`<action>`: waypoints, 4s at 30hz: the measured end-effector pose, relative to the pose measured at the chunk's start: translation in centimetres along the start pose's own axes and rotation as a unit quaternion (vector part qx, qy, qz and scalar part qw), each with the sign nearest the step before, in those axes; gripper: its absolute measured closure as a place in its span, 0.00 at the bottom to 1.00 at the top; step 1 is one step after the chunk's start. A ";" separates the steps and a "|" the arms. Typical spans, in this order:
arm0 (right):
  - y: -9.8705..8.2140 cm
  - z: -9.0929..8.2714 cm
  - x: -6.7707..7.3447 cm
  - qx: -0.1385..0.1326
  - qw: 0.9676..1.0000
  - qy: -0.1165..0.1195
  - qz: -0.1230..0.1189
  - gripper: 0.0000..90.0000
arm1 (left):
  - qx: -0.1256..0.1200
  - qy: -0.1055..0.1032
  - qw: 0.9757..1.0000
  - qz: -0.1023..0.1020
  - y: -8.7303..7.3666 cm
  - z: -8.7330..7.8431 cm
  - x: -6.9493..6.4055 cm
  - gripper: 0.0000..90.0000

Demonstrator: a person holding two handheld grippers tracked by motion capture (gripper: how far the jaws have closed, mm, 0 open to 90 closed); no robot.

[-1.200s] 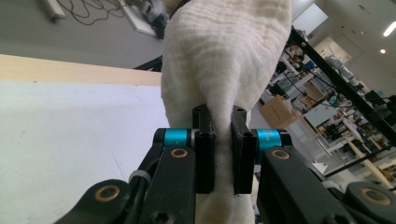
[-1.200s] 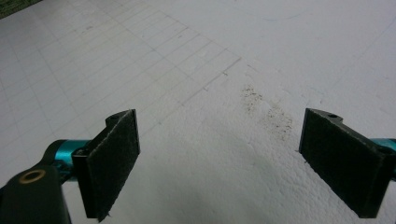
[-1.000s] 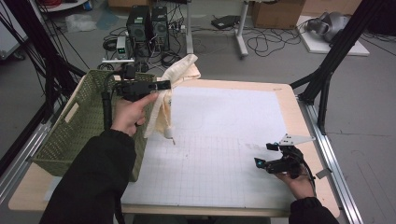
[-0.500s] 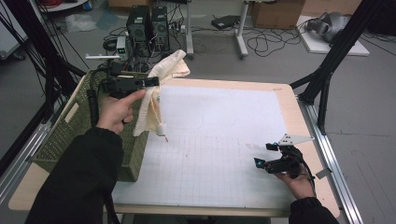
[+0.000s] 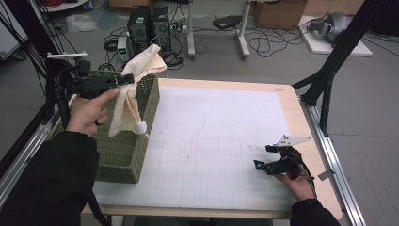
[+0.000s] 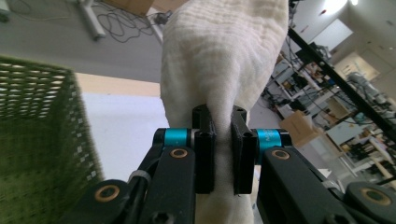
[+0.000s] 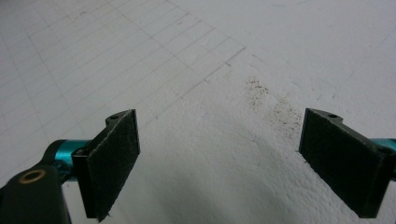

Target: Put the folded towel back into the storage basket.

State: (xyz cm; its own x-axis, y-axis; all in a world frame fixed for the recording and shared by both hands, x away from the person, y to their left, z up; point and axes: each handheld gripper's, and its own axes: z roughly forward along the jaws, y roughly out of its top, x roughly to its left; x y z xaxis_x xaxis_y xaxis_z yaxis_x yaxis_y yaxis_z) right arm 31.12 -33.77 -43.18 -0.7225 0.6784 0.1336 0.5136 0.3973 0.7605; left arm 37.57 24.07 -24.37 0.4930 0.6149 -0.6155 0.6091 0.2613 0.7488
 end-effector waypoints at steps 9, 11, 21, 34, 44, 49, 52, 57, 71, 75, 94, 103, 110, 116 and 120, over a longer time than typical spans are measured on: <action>0.2 0.5 0.0 0.002 1.000 0.002 -0.002 0.13 | 0.005 0.019 1.000 -0.009 -1.1 -2.5 1.6 0.92; 0.2 0.7 -0.1 0.004 1.000 0.002 -0.004 0.13 | 0.006 0.025 1.000 -0.011 -1.5 -3.2 2.1 0.92; 0.4 1.6 0.1 0.012 1.000 0.009 -0.004 0.13 | 0.000 0.043 0.999 -0.019 -2.2 -7.1 2.8 0.92; 0.4 1.5 0.1 0.015 1.000 0.008 -0.008 0.13 | 0.037 0.070 0.996 -0.030 -3.4 -5.7 4.7 0.92; 0.3 1.0 0.0 0.010 1.000 0.006 -0.006 0.13 | 0.062 0.092 0.993 -0.050 -4.7 -2.5 7.7 0.92; 0.3 1.2 -0.1 0.013 1.000 0.005 -0.007 0.13 | 0.063 0.103 0.991 -0.055 -4.9 -1.4 8.6 0.92; 0.3 1.3 0.0 0.016 1.000 0.007 -0.006 0.13 | 0.071 0.113 0.989 -0.057 -5.0 -0.8 9.3 0.91; 0.3 1.5 0.0 0.019 1.000 0.007 -0.006 0.13 | 0.085 0.137 0.985 -0.060 -5.1 0.9 10.4 0.91; 0.3 1.5 -0.1 0.019 1.000 0.009 -0.009 0.13 | 0.083 0.202 0.974 -0.061 -4.8 3.8 12.1 0.91; 0.3 1.5 -0.1 0.018 1.000 0.010 -0.010 0.13 | 0.088 0.210 0.972 -0.053 -5.0 3.9 12.3 0.91; 0.3 1.7 0.1 0.018 1.000 0.013 -0.018 0.13 | 0.217 0.330 0.919 -0.002 -7.3 6.2 13.1 0.90; 0.4 1.7 0.1 0.016 1.000 0.015 -0.019 0.13 | 0.255 0.317 0.914 0.003 -7.9 6.8 13.3 0.78; 0.4 1.7 0.1 0.016 1.000 0.016 -0.020 0.13 | 0.235 0.304 0.923 0.025 -6.8 5.8 12.3 0.57; 0.4 1.9 0.2 0.021 0.999 0.017 -0.021 0.13 | 0.228 0.296 0.927 0.031 -5.9 4.7 12.0 0.60; 0.4 2.0 0.3 0.023 0.999 0.017 -0.025 0.13 | 0.270 0.300 0.915 0.026 -7.0 5.5 12.6 0.75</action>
State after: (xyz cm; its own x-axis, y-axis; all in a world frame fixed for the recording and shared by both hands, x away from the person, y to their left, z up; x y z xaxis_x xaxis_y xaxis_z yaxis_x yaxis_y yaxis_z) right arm 32.05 -32.21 -44.13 -0.7625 0.6359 0.1190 0.4969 0.4579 0.7372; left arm 42.97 25.87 -38.68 0.1994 0.9558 -0.2160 0.8923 -0.0860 0.4432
